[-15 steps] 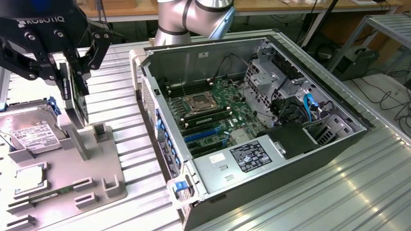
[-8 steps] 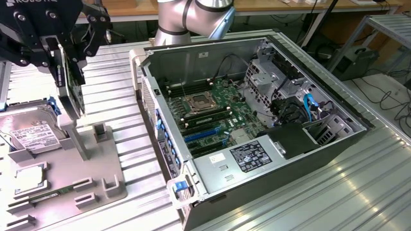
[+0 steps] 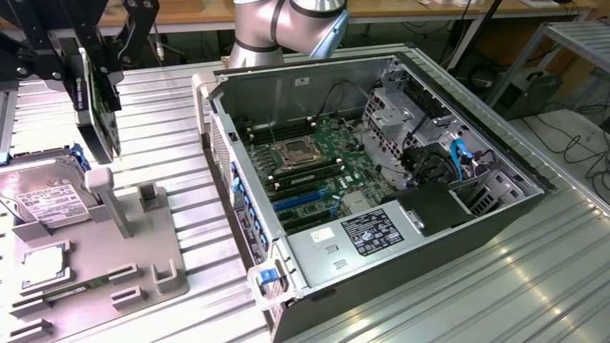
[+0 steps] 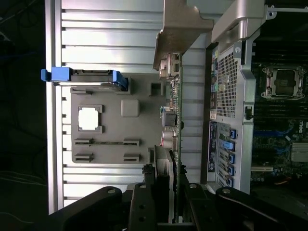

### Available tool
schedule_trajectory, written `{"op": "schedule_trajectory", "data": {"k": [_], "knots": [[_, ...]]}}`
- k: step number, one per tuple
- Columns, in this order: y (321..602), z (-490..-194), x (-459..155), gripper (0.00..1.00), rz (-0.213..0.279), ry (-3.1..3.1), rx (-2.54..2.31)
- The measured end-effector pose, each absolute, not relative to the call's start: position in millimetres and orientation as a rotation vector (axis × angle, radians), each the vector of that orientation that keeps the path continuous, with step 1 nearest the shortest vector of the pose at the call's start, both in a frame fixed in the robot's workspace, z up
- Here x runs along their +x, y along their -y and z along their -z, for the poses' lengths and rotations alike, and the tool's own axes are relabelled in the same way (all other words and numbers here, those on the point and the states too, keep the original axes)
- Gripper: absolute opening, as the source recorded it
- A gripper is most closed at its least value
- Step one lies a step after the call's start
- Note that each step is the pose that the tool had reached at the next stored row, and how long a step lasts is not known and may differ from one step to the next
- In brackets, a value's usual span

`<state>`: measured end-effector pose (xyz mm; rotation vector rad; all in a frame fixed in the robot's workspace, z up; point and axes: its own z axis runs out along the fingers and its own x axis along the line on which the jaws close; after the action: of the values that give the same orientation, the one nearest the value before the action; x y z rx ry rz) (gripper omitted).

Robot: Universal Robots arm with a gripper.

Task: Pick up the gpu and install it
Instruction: 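Pick up the gpu and move the gpu toward the slot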

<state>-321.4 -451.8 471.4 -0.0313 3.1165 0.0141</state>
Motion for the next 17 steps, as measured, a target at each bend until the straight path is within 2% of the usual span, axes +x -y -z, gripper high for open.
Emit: {"op": "schedule_trajectory", "data": {"k": [17], "knots": [[451.7, -471.4, -315.6, 0.28, -0.014, -3.117, -0.031]]}}
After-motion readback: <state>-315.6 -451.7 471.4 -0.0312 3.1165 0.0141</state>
